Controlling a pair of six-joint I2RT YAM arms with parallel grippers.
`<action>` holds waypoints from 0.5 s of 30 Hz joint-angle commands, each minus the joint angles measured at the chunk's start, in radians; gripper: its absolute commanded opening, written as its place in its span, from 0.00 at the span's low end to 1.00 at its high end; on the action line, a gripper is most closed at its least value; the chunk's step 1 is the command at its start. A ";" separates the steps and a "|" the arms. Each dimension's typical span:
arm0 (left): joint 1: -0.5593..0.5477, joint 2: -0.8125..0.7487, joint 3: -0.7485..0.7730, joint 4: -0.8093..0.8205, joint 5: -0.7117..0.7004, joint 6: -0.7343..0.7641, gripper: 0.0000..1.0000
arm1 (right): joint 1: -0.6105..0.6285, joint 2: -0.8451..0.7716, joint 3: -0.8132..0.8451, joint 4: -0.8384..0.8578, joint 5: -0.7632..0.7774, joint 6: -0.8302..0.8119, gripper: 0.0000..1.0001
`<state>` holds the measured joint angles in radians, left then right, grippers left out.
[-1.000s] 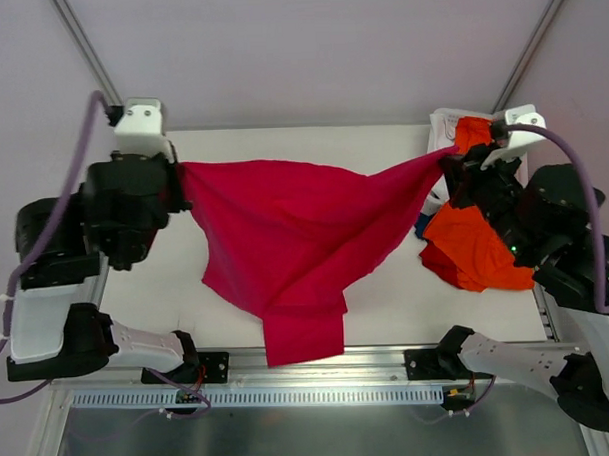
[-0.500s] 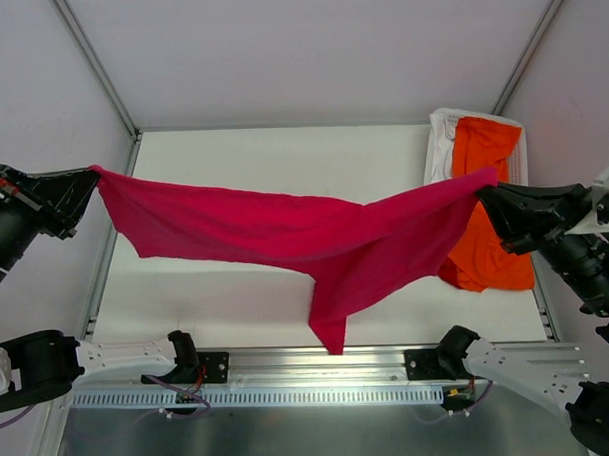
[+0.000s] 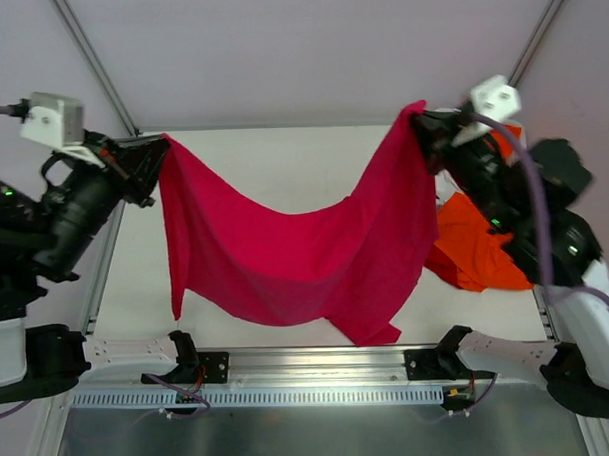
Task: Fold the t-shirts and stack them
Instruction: Flatten out the tshirt
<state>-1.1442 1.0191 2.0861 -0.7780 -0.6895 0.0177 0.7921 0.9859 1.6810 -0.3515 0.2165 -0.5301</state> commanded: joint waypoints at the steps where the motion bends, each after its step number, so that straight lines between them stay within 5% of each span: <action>1: 0.001 0.079 -0.089 0.236 -0.094 0.094 0.00 | -0.034 0.190 0.000 0.092 0.148 -0.074 0.00; 4: 0.125 0.177 -0.147 0.267 -0.085 0.061 0.00 | -0.086 0.304 -0.020 0.126 0.172 -0.062 0.01; 9: 0.430 0.334 -0.271 0.253 0.300 -0.189 0.00 | -0.207 0.414 -0.110 0.192 0.112 0.039 0.01; 15: 0.668 0.671 -0.198 0.281 0.438 -0.242 0.00 | -0.324 0.635 -0.095 0.238 0.037 0.105 0.00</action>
<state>-0.5682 1.6260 1.8305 -0.5396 -0.3817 -0.1532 0.4969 1.5517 1.5326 -0.2329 0.2871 -0.4770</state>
